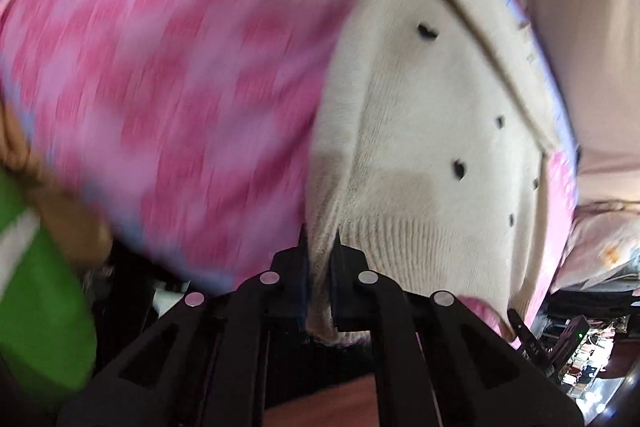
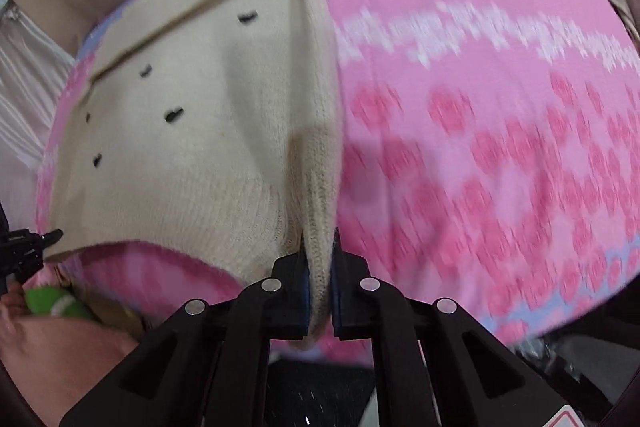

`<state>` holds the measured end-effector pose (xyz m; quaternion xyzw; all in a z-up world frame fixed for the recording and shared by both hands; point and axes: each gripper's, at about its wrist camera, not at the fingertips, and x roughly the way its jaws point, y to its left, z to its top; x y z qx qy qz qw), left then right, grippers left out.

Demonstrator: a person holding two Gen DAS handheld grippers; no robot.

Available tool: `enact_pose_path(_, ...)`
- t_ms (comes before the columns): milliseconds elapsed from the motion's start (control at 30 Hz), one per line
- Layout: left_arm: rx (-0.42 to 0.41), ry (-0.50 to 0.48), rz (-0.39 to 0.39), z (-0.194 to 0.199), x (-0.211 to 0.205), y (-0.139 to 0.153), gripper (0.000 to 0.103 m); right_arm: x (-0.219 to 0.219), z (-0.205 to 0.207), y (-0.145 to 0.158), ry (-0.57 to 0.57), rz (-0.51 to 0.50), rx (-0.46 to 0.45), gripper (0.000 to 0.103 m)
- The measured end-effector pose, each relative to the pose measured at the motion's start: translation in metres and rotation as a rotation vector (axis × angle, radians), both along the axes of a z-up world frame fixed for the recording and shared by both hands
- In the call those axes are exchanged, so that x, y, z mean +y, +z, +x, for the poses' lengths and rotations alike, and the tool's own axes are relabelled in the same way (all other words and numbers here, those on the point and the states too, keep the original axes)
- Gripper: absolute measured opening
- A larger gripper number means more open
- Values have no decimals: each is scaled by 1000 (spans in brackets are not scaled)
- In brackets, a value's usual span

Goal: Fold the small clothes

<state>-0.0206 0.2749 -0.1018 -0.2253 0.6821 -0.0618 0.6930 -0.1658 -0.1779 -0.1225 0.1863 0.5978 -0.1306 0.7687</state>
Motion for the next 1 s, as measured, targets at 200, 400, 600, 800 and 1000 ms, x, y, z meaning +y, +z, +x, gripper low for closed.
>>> enact_pose_path(200,144,-39,70,-37,5,0,6,12,-40,-14,106,78,168,6)
enact_pose_path(400,-75,-11,20,25,-17,75,6,-24,28,66,3,183,-137,6)
enact_pose_path(600,-464,42,-53,171,-60,135,6,-105,160,126,-101,218,-553,6)
enact_pose_path(800,-442,87,3,291,-99,95,7,-147,267,82,-207,242,-502,7)
enact_pose_path(1000,-385,105,130,323,-127,36,8,-154,303,35,-269,269,-426,13)
